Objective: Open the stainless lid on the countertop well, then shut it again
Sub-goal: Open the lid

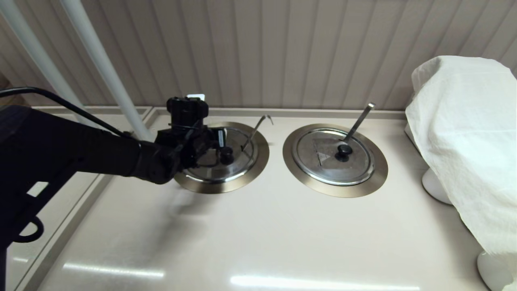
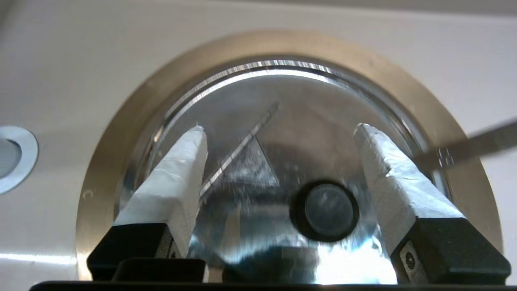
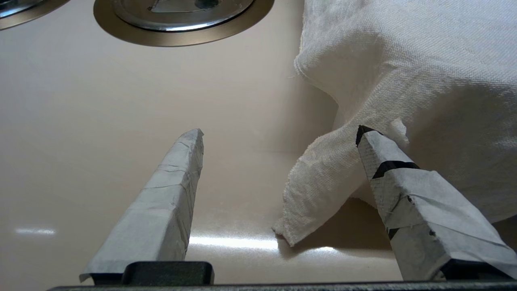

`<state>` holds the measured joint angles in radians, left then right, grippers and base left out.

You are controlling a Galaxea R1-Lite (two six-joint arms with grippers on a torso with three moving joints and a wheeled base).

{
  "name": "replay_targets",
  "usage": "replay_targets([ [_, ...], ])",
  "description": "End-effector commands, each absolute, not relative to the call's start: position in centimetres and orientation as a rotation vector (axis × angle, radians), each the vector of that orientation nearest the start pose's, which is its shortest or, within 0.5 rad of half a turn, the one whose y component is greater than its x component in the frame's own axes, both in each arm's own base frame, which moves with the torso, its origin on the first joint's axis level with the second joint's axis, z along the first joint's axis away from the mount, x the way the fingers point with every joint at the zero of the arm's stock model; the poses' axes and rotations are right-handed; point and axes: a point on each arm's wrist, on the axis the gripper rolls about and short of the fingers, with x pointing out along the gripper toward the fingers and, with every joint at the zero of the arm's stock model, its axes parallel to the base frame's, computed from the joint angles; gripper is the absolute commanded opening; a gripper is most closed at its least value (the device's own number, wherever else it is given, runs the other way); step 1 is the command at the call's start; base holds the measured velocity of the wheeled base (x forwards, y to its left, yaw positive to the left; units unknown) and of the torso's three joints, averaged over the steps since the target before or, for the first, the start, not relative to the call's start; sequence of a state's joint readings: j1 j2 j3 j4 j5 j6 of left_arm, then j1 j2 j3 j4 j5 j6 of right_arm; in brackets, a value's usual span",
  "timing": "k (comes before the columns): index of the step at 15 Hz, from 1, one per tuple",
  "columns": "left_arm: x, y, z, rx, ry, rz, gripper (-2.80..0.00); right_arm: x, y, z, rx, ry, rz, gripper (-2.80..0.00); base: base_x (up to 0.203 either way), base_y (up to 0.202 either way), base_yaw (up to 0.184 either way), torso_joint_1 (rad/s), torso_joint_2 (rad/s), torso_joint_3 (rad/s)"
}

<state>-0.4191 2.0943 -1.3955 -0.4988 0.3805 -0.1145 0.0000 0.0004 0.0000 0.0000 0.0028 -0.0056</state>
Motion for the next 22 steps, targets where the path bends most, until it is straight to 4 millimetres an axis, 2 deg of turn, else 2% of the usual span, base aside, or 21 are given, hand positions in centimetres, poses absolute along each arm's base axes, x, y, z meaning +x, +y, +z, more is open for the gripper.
replay_targets([
  [1,41.2,-17.8,16.4,-0.051,0.142,-0.007,0.00,-2.3,0.0,7.5,-0.006,0.000,0.003,0.00,0.000,0.000,0.000,0.000,0.00,0.000],
  [6,40.5,-18.8,14.8,-0.026,0.176,-0.037,0.00,-2.3,0.0,7.5,-0.006,0.000,0.003,0.00,0.000,0.000,0.000,0.000,0.00,0.000],
  [12,41.6,-20.0,13.4,-0.054,0.118,-0.049,0.00,-2.3,0.0,7.5,-0.006,0.000,0.003,0.00,0.000,0.000,0.000,0.000,0.00,0.000],
  [18,41.1,-18.9,12.8,-0.030,0.149,-0.034,0.00,-2.3,0.0,7.5,-0.006,0.000,0.003,0.00,0.000,0.000,0.000,0.000,0.00,0.000],
  [20,41.1,-18.8,12.7,-0.055,0.111,-0.035,0.00,-2.3,0.0,7.5,-0.006,0.000,0.003,0.00,0.000,0.000,0.000,0.000,0.00,0.000],
  [22,41.2,-18.7,11.3,-0.059,0.097,-0.033,0.00,-2.3,0.0,7.5,-0.006,0.000,0.003,0.00,0.000,0.000,0.000,0.000,0.00,0.000],
])
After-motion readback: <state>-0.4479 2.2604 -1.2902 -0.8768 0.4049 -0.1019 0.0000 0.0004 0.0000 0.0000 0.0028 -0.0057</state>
